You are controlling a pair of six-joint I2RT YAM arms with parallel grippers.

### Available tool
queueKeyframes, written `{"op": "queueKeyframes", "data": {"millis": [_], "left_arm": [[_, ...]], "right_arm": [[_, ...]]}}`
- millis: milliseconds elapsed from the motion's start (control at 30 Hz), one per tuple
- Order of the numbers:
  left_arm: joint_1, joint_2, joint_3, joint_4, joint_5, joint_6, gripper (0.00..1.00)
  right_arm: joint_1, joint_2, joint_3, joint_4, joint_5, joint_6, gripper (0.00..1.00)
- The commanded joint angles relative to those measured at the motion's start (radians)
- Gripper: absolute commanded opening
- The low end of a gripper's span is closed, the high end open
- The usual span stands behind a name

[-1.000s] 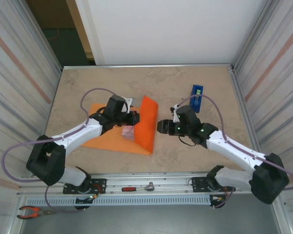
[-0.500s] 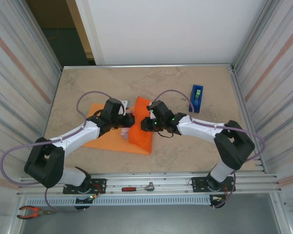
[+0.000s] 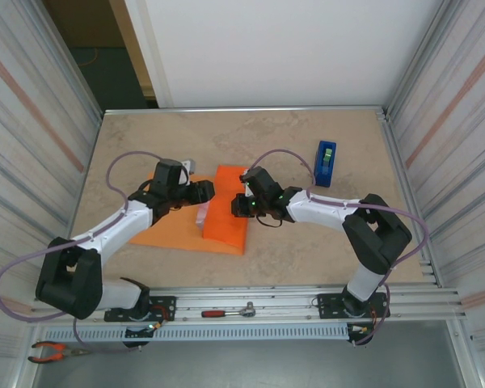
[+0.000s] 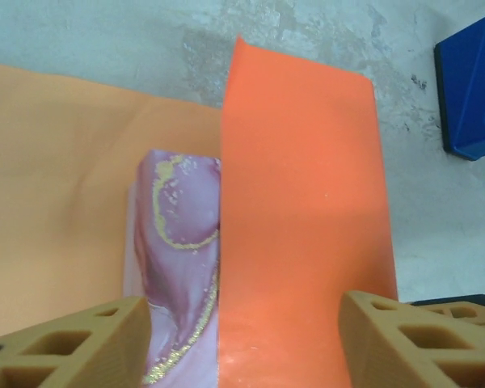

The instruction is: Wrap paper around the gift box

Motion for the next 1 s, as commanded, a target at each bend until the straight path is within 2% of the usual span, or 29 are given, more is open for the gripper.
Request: {"op": "queueKeyframes", "data": {"millis": [0, 133, 300, 500, 633, 867, 967], "left_arm": [[0.003, 0.013, 0.008, -0.009, 0.001, 0.012, 0.68], [0.003, 0.068, 0.017, 0.016, 0.04, 0.027, 0.76], [0.001, 0.118, 0.009, 0.024, 0.046, 0.044, 0.81], [-0.043, 0.136, -0.03, 0.055, 0.04, 0.026, 0.82], [-0.089, 0.145, -0.068, 0.085, 0.011, -0.027, 0.73], [-0.227, 0.122, -0.128, 0.146, -0.159, -0.19, 0.59], [-0.273, 0.127, -0.12, 0.149, -0.22, -0.233, 0.57]], "right_arm": [[0.009, 0.04, -0.02, -0.038, 0.01, 0.009, 0.06], [0.009, 0.043, -0.024, -0.035, 0.007, 0.009, 0.06], [0.01, 0.043, -0.025, -0.034, 0.004, 0.007, 0.05], [0.004, 0.04, -0.011, -0.049, 0.001, -0.006, 0.05], [-0.023, 0.02, -0.012, -0.061, -0.014, -0.016, 0.06], [-0.127, -0.082, -0.048, -0.08, -0.052, -0.031, 0.08], [-0.161, -0.139, -0.054, -0.107, -0.057, -0.041, 0.1]]}}
